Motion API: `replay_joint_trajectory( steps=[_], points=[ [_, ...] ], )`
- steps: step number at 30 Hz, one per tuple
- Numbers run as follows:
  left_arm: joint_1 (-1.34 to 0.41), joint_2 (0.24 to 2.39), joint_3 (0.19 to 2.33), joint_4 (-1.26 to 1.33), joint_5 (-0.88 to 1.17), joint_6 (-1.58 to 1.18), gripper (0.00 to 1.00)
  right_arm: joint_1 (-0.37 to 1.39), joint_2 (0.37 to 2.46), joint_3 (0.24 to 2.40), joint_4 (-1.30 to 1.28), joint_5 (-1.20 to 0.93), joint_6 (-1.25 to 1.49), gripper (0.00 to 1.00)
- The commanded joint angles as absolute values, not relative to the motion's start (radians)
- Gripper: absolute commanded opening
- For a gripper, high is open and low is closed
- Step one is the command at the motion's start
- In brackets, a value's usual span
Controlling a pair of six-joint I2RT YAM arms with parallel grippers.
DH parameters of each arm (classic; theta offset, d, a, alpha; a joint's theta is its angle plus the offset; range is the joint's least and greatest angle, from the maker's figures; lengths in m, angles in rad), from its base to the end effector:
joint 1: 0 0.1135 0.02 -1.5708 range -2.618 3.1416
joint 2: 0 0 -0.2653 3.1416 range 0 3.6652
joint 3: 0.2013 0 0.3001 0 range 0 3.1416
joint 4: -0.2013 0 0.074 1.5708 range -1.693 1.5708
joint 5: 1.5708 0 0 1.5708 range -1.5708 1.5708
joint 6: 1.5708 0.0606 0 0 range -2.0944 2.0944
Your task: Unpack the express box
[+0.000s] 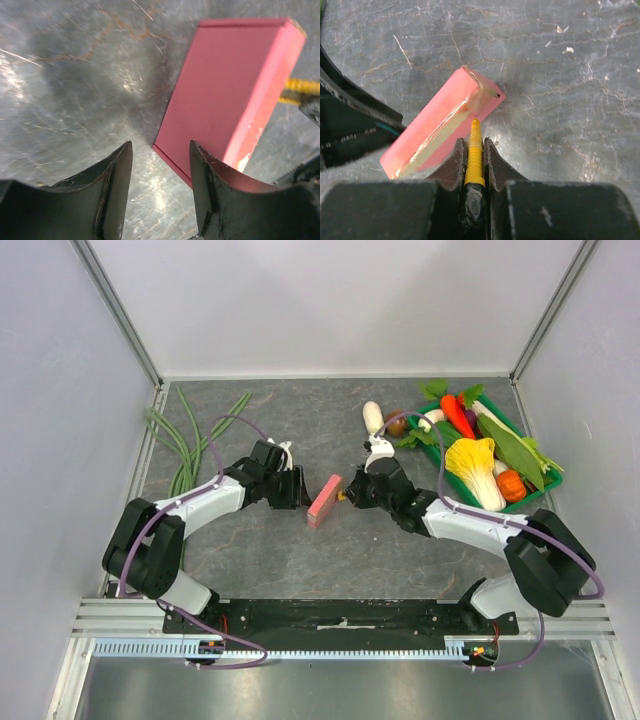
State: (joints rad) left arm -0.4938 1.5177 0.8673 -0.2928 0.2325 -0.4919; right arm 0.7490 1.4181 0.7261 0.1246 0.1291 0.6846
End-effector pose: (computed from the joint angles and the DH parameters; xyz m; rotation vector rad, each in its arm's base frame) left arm 0.3054 -0.1802 0.1405 0.1016 2.6157 -0.6708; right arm 0.2671 0.2377 0.1622 0.0072 2.2158 0.6901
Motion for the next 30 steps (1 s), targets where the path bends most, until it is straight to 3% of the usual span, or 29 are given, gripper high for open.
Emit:
replay_joint_trajectory(
  steps=[1, 11, 19, 21, 24, 25, 30],
  points=[
    [-0.489, 1.523, 0.830, -0.183, 0.408, -0.569, 0.55, 0.753, 1.472, 0.818, 0.209, 0.132, 0.660, 0.00],
    [-0.482, 1.483, 0.795, -0.158, 0.433, -0.572, 0.53, 0.753, 1.603, 0.962, 0.203, 0.071, 0.607, 0.00],
    [-0.443, 1.335, 0.819, -0.270, 0.171, -0.557, 0.54, 0.753, 1.526, 1.052, 0.042, 0.192, 0.545, 0.00],
    [-0.440, 1.275, 0.833, -0.287, 0.108, -0.546, 0.59, 0.755, 1.479, 1.061, 0.006, 0.178, 0.531, 0.00],
    [-0.437, 1.224, 0.857, -0.270, -0.056, -0.545, 0.92, 0.775, 1.413, 1.043, -0.024, 0.089, 0.474, 0.00],
    [-0.437, 1.204, 0.870, -0.262, -0.084, -0.549, 0.99, 0.800, 1.381, 1.026, -0.038, 0.051, 0.457, 0.00],
    [-0.419, 1.233, 0.942, -0.213, -0.137, -0.509, 1.00, 0.911, 1.305, 0.953, -0.069, 0.044, 0.385, 0.00]
  ],
)
